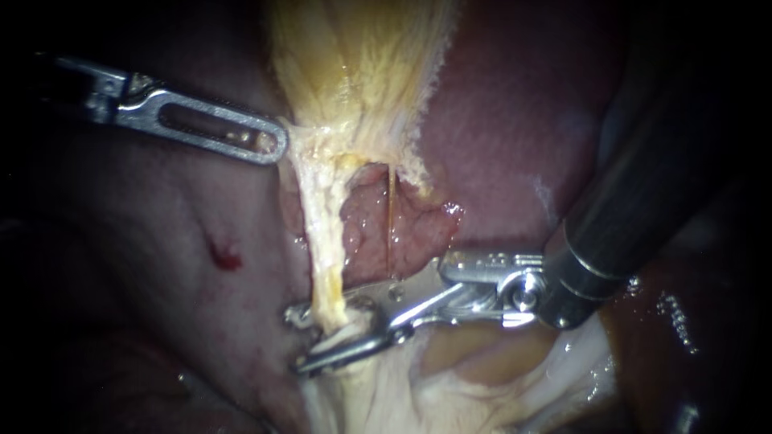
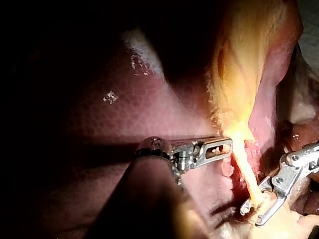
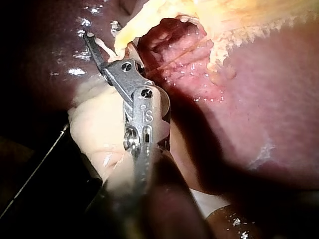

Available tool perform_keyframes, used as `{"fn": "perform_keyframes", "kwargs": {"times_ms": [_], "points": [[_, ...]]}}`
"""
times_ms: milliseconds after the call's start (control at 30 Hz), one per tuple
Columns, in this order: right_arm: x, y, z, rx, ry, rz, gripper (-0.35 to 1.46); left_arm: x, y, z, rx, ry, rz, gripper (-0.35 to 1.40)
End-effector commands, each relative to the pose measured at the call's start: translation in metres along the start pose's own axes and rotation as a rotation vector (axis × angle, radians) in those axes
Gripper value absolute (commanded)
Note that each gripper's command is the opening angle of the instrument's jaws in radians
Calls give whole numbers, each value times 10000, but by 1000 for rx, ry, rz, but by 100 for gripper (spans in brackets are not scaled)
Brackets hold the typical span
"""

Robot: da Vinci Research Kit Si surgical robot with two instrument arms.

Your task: Clipping first clip left tube

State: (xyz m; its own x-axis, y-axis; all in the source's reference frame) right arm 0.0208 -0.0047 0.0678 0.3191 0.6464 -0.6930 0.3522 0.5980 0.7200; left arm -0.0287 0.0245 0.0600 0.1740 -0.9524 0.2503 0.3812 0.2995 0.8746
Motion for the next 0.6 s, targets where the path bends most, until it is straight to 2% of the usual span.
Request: {"fn": "perform_keyframes", "kwargs": {"times_ms": [33, 300, 367, 500, 600], "points": [[-1, 0, -2, 0, -1, 0, 1, 0, 0, 0, 0, 0, 0, -35], [-1, 3, -3, 1, -2, 0, -18, 0, 0, 0, 0, 0, 0, -35], [-1, 4, -5, 2, -1, 12, -35, 0, 0, 0, 0, 0, 0, -35], [1, 4, -9, 2, 0, 97, -35, 0, 0, 0, 0, 0, 0, -35], [2, 3, -10, 7, 2, 103, -35, 0, 0, 0, 0, 0, 0, -35]]}}
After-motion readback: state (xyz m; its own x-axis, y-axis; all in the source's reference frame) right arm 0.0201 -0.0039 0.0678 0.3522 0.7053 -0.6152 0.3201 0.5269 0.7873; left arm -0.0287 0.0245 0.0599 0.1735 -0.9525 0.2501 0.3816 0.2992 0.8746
